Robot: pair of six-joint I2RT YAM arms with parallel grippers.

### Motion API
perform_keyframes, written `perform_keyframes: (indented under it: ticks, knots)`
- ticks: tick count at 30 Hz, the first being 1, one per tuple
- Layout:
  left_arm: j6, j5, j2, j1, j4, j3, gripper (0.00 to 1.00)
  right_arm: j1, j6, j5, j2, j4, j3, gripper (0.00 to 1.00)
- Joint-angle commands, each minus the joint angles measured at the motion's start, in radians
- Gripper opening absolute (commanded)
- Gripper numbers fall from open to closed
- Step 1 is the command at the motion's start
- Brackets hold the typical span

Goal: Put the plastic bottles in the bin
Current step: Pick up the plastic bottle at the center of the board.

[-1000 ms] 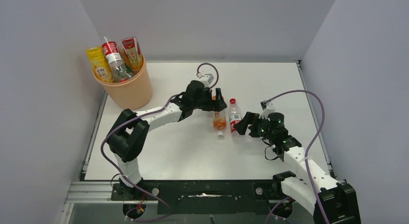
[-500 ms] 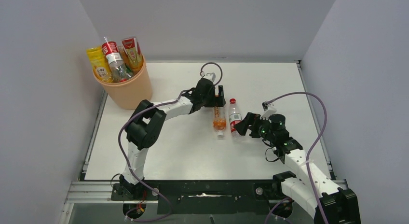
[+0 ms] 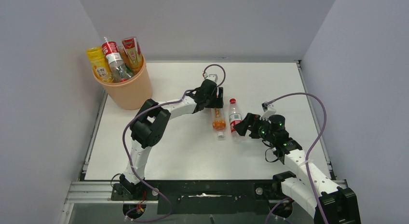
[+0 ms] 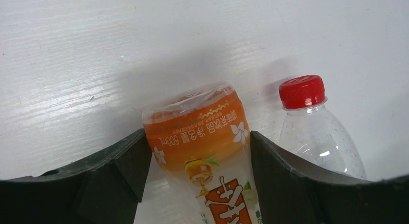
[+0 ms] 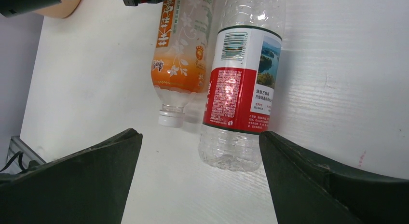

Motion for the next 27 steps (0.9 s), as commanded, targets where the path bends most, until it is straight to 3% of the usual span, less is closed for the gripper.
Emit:
perform_keyframes:
  ticks: [1,6,27]
  knots:
    - [0.030,-0.031,-0.014,-0.006,-0.020,0.031,0.56,0.010,0.001,-0.019,0.002,0.059,-0.008,0.98]
    - [0.038,-0.027,-0.048,-0.009,-0.024,0.012,0.51,0.008,0.007,-0.023,-0.003,0.059,-0.014,0.98]
    - [0.051,0.017,-0.323,-0.009,-0.012,-0.186,0.51,0.019,0.030,-0.018,-0.011,0.061,-0.031,0.98]
